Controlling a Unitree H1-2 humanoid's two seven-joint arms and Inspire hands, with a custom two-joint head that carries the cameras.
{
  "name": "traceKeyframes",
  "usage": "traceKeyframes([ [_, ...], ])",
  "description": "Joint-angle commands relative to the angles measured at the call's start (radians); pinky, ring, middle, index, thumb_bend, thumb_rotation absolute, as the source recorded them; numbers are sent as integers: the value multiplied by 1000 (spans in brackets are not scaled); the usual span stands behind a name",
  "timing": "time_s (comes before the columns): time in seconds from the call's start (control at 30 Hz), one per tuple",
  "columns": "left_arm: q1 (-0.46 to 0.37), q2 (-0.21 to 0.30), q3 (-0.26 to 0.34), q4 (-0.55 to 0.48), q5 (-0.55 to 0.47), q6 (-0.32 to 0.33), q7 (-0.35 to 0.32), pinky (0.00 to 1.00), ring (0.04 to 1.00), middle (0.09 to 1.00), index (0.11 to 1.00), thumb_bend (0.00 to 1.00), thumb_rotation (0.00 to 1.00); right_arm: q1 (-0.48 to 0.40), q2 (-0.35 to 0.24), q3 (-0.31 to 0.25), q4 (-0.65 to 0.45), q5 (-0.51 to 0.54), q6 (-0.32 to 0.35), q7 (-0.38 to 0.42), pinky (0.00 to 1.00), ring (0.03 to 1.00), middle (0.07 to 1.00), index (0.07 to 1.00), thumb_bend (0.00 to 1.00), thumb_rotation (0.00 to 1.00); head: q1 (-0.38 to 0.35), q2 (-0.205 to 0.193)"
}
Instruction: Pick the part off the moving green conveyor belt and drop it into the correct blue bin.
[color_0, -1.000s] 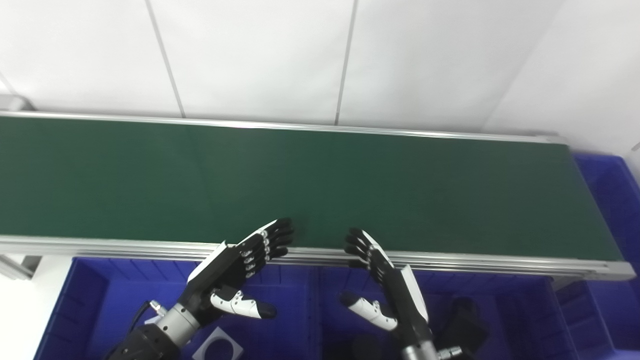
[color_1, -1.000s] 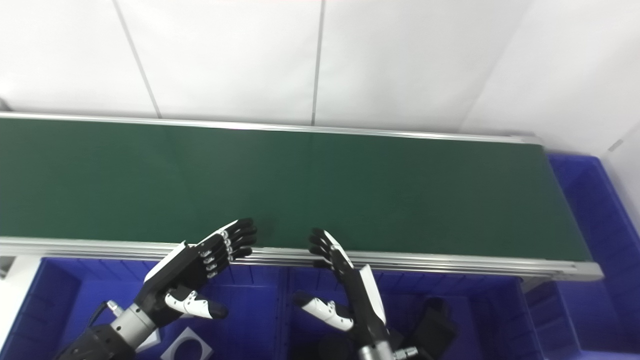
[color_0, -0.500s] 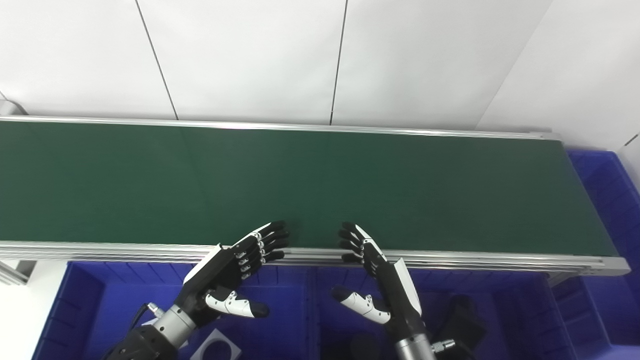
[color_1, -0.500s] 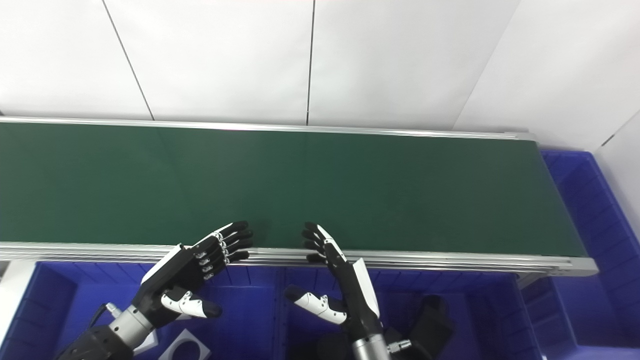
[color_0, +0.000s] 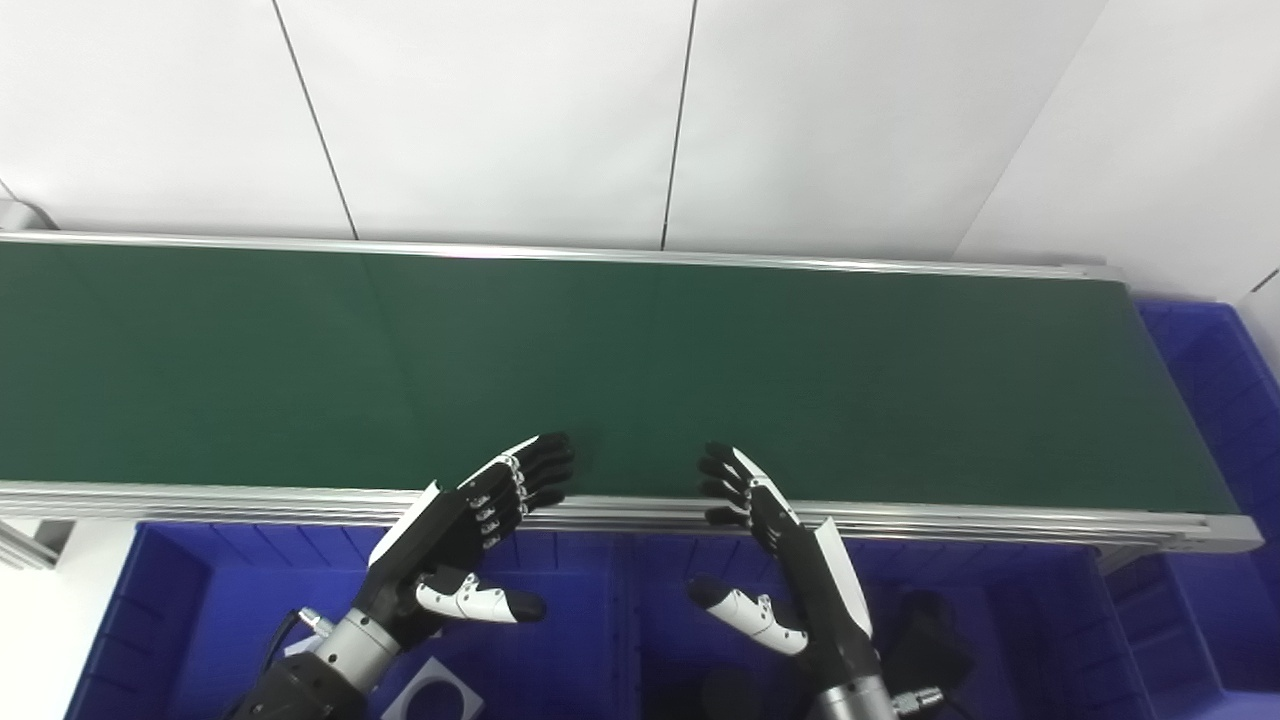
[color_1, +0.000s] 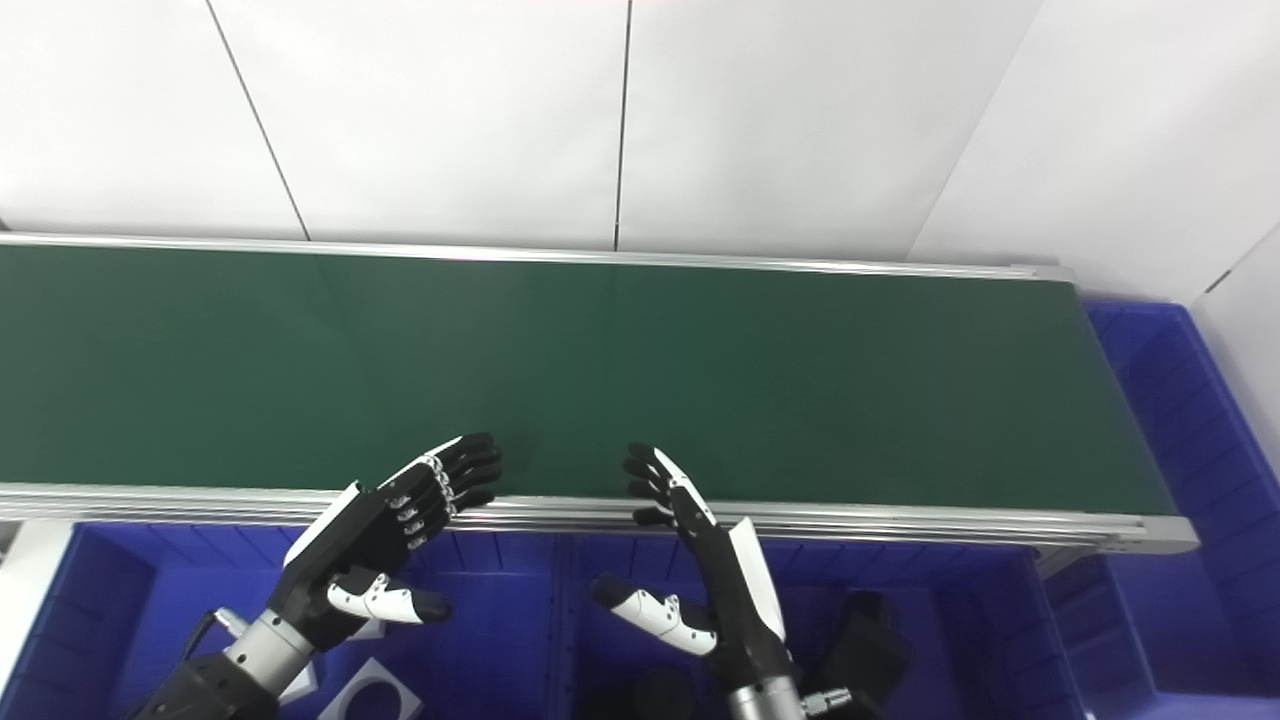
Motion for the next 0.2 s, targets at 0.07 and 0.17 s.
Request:
traceKeyframes([
  [0.07, -2, 2, -7, -58, 18, -4, 18, 890, 909, 916, 906, 1000, 295, -1, -1, -5, -59, 17, 26, 8, 706, 807, 854, 896, 757, 710, 12, 7],
  [0.17, 2, 2, -11, -67, 22, 0, 24, 887, 908, 915, 904, 1000, 292, 0, -3, -6, -59, 23, 21, 7, 700, 804, 851, 894, 754, 702, 18, 12],
])
